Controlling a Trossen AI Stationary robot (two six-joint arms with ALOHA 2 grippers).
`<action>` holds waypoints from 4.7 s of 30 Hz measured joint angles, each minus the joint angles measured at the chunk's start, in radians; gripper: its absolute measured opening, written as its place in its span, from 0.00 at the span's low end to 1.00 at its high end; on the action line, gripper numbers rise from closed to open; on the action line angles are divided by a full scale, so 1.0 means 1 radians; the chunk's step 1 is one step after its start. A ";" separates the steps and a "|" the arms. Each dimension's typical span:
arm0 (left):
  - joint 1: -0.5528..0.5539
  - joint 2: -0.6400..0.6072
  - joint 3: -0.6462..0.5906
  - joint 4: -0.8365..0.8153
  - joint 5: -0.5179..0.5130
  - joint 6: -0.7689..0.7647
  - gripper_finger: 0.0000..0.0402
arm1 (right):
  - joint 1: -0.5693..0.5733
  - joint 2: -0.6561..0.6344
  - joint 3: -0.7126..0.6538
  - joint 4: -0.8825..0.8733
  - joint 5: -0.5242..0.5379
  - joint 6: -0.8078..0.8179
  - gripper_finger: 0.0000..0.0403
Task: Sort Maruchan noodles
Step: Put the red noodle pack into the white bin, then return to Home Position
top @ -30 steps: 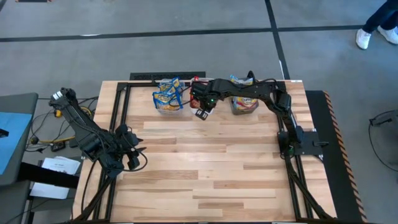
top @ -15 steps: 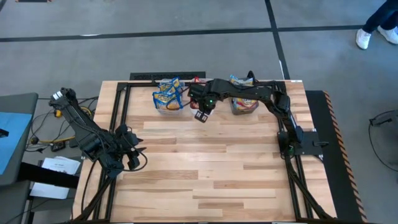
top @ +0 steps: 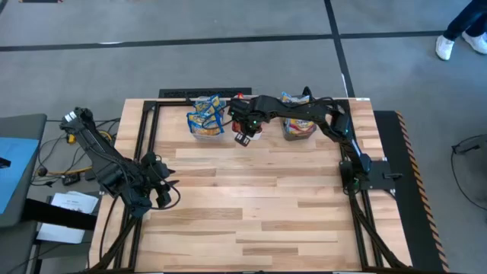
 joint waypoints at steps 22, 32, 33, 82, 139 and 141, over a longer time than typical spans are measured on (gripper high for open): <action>0.001 -0.001 0.000 0.001 -0.009 0.012 0.41 | 0.045 -0.007 0.114 -0.120 -0.014 -0.074 0.20; 0.001 -0.136 0.000 0.002 -0.057 0.079 0.41 | 0.116 -0.114 0.159 -0.179 -0.015 -0.120 0.20; 0.001 -0.158 0.000 0.003 -0.070 0.092 0.41 | 0.124 -0.139 0.159 -0.169 -0.016 -0.129 0.20; 0.002 -0.976 -0.731 0.862 0.244 0.947 0.41 | 0.384 -1.254 -1.377 1.190 -0.014 -0.059 0.20; 0.003 -0.971 -0.776 0.791 0.307 1.044 0.41 | 0.296 -1.685 -1.933 1.639 -0.096 -0.040 0.20; 0.003 -0.971 -0.776 0.791 0.307 1.051 0.41 | 0.296 -1.742 -1.933 1.579 -0.096 -0.058 0.20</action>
